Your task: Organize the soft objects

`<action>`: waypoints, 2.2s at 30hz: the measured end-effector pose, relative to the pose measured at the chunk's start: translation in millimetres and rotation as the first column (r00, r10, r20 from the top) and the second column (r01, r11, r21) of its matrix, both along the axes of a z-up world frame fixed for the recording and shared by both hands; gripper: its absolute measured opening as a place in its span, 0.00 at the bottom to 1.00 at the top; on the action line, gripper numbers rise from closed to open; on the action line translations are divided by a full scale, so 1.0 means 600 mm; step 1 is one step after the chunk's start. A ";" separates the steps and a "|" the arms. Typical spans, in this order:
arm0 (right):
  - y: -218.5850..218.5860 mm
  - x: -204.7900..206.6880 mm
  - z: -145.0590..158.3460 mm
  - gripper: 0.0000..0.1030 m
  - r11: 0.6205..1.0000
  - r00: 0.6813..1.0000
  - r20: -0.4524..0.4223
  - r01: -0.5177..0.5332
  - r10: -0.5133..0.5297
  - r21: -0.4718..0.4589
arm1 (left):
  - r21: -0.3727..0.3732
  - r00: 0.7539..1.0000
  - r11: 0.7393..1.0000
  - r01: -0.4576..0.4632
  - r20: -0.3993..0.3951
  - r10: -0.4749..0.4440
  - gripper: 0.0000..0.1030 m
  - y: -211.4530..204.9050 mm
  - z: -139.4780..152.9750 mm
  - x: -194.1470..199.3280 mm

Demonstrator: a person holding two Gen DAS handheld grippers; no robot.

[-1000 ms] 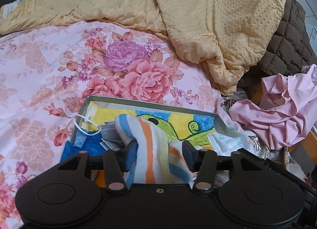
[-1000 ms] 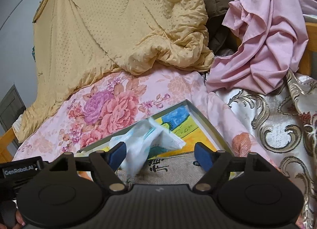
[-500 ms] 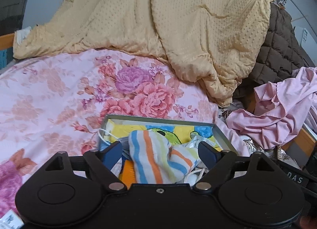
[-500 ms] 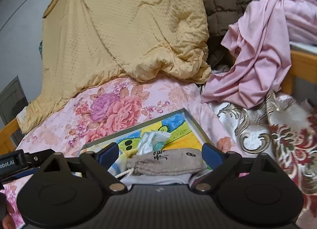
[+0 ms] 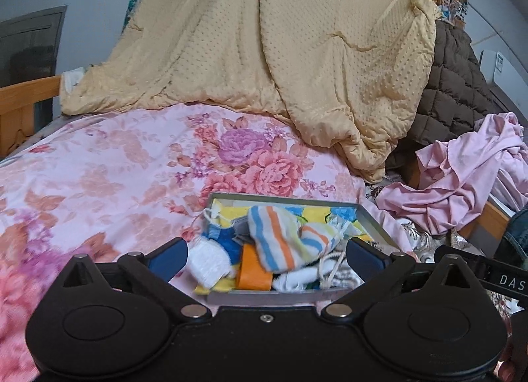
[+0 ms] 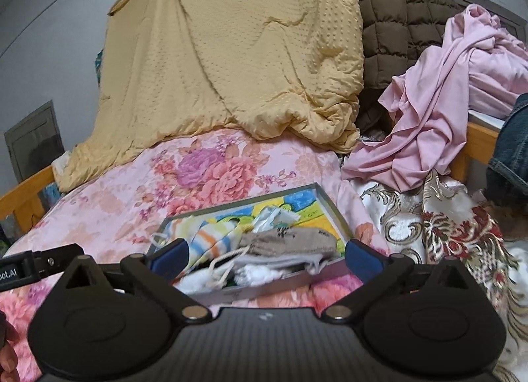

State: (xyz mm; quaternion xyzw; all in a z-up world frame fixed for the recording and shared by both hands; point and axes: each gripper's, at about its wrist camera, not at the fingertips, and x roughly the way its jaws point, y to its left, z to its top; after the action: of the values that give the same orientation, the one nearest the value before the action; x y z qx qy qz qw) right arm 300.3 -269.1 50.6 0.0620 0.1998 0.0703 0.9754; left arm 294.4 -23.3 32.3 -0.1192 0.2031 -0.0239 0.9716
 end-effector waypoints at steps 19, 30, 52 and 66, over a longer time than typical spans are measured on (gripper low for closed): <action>0.039 -0.200 -0.015 1.00 0.999 0.999 -0.023 -0.023 0.022 -0.041 | 0.058 1.000 0.998 0.007 0.006 -0.007 0.99 0.034 -0.012 -0.204; 0.044 -0.254 -0.023 1.00 0.999 1.000 -0.028 -0.015 0.014 -0.046 | 0.085 1.000 0.996 0.016 -0.012 -0.015 0.99 0.041 -0.031 -0.264; 0.081 -0.319 -0.064 1.00 0.992 0.995 -0.100 -0.007 -0.006 -0.130 | 0.141 0.993 0.990 0.006 -0.114 0.010 0.99 0.047 -0.072 -0.318; 0.089 -0.323 -0.076 1.00 0.984 0.989 -0.143 0.020 -0.046 -0.179 | 0.175 0.990 0.985 -0.007 -0.139 0.032 0.99 0.045 -0.082 -0.335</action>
State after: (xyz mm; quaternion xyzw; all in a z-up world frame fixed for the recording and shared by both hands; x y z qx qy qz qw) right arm 106.5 -215.7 4.8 -0.0167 0.2753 0.0313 0.9607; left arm 93.6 3.8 -17.1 -0.0375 0.2715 0.0119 0.9616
